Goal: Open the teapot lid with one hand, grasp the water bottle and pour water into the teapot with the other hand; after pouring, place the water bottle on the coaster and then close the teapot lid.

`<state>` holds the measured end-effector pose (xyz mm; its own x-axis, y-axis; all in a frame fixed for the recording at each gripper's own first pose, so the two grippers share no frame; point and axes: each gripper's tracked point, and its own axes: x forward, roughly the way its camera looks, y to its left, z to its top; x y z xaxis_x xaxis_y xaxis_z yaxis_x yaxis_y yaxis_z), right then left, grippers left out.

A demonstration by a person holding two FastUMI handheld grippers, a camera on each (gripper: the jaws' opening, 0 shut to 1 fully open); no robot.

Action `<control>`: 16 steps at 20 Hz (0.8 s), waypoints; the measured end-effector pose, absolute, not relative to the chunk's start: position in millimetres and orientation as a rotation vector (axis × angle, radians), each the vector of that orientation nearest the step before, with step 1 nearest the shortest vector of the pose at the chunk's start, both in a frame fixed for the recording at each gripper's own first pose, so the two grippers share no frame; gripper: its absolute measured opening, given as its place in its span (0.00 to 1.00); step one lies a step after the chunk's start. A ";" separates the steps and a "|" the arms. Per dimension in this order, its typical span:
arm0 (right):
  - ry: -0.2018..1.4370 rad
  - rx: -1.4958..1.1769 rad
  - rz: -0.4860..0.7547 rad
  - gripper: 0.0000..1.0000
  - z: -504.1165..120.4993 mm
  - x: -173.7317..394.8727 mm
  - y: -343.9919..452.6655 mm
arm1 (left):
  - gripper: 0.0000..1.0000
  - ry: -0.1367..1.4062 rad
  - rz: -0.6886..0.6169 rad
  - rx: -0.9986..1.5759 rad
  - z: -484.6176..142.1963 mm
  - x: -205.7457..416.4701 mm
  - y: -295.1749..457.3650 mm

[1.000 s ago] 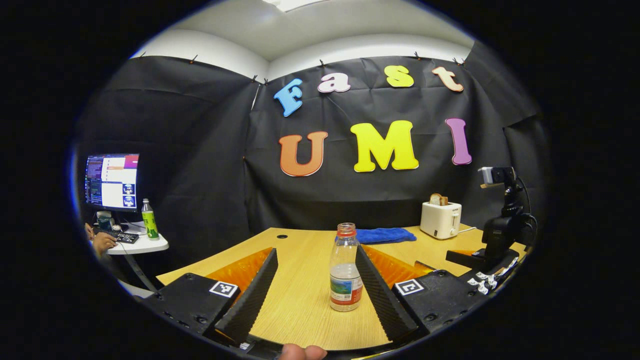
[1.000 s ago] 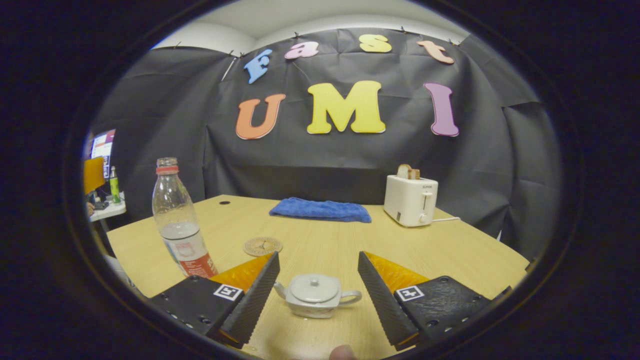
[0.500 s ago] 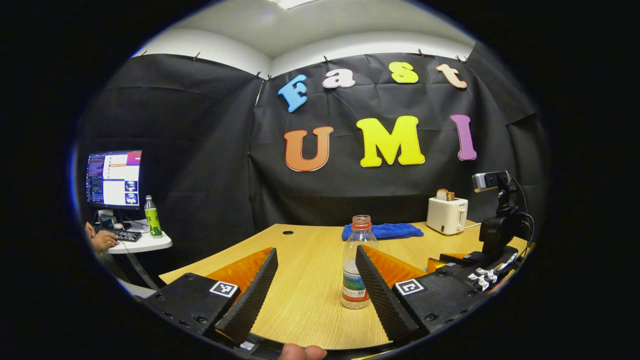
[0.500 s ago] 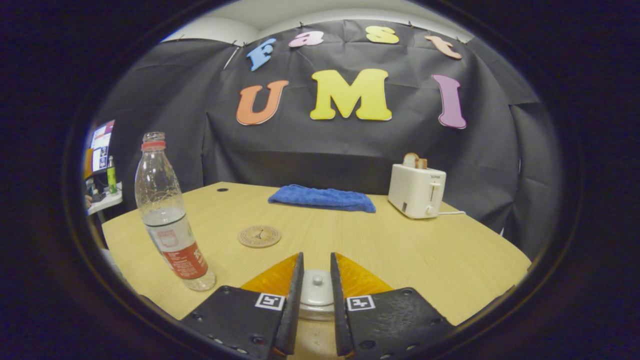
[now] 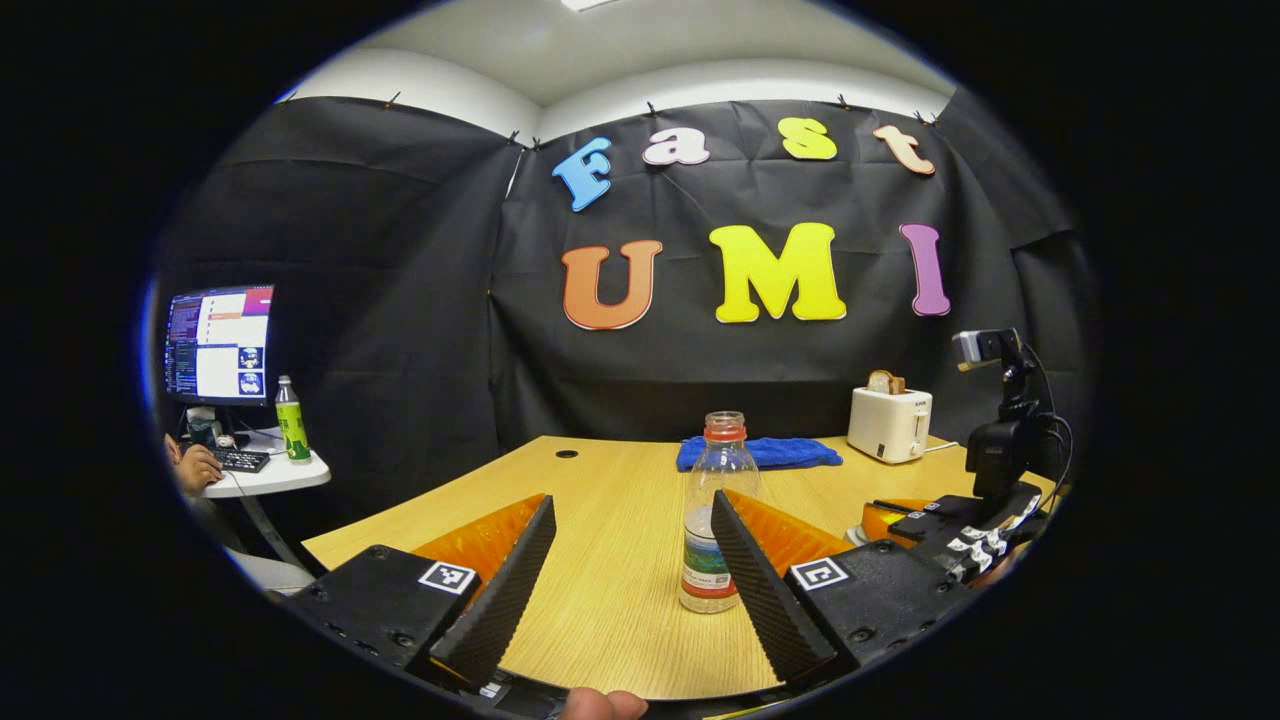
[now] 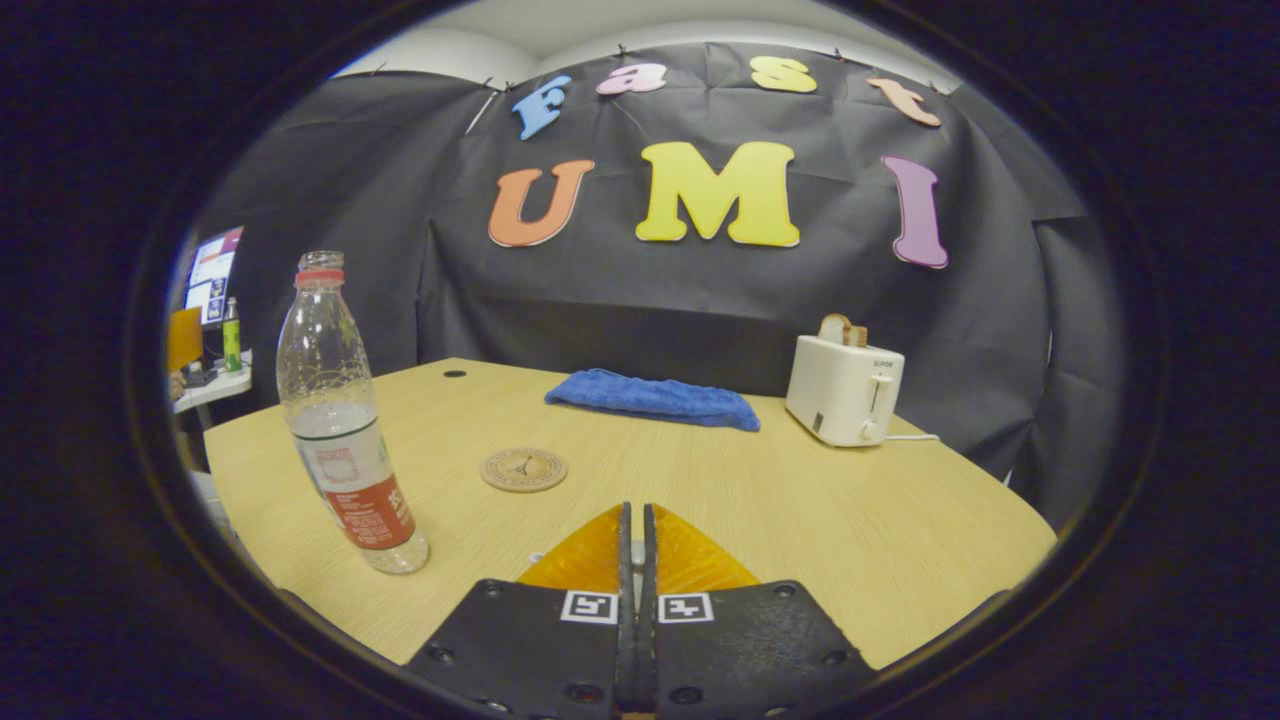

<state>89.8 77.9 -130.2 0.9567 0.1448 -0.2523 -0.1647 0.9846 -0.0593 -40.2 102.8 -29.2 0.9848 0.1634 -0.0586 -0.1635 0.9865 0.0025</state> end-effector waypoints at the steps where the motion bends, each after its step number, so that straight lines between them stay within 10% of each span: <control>1: 0.231 -0.077 0.159 0.00 -123.1 88.3 77.3 | 0.98 0.068 0.151 -0.002 -33.7 -38.1 100.3; 16: 0.142 -0.081 0.146 0.00 -75.8 63.6 34.3 | 0.99 0.262 -0.023 -0.079 -120.5 6.7 46.5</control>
<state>63.6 34.3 -75.8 0.9793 0.1387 -0.1471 -0.1502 0.9861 -0.0705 6.7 46.5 -120.5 0.9657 -0.0327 -0.2577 0.0122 0.9967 -0.0808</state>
